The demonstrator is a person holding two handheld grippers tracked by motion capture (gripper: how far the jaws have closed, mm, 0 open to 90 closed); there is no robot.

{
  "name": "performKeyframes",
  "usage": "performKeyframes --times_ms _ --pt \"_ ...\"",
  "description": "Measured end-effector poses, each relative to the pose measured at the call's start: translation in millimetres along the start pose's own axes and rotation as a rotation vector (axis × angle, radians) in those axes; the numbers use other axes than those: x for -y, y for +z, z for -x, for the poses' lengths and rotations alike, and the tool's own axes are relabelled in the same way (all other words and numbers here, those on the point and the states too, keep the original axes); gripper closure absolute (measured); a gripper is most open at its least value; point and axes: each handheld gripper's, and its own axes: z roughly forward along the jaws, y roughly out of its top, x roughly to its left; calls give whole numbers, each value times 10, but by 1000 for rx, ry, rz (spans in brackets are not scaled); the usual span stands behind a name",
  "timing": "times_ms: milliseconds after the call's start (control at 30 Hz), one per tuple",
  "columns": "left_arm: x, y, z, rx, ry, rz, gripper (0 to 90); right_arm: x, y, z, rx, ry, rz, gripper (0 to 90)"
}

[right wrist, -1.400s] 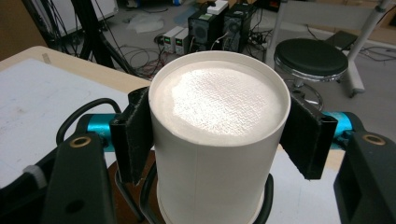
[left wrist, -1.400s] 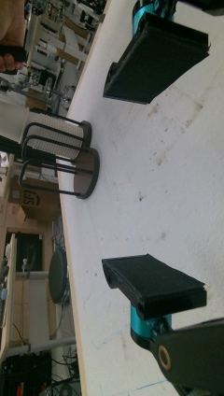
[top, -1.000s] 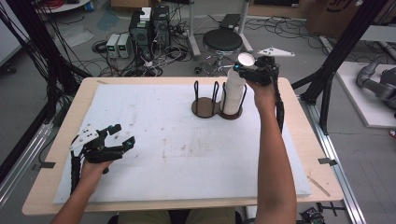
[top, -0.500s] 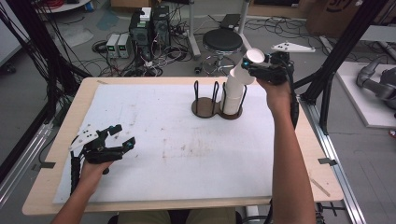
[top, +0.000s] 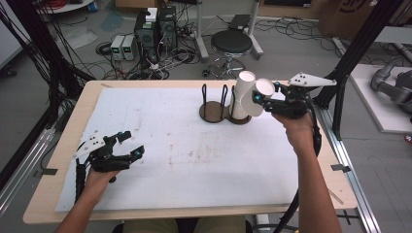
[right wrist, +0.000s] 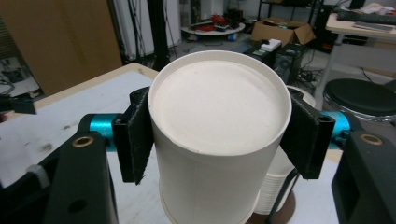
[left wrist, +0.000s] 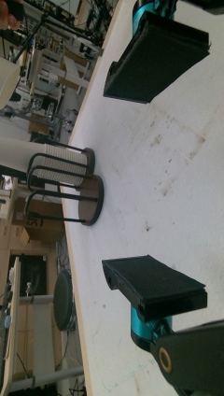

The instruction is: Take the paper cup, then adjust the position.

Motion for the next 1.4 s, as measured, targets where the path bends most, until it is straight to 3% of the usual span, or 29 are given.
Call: performKeyframes --times_ms 300,567,767,1067,1100,1400 --pt "9 63 67 24 9 -15 150 280 -93 -226 -61 -10 9 341" --pt "22 76 104 40 14 -21 150 507 15 -357 -116 -26 -20 341" --pt "45 111 124 47 20 -33 150 683 190 -467 -176 -40 -48 341" --pt "82 152 144 68 20 -45 150 816 343 -569 -223 -56 -51 341" --pt "77 152 145 69 24 -42 150 842 387 -593 -230 -82 -84 341" --pt "37 170 174 78 40 -31 152 851 408 -655 -262 -96 -84 340"
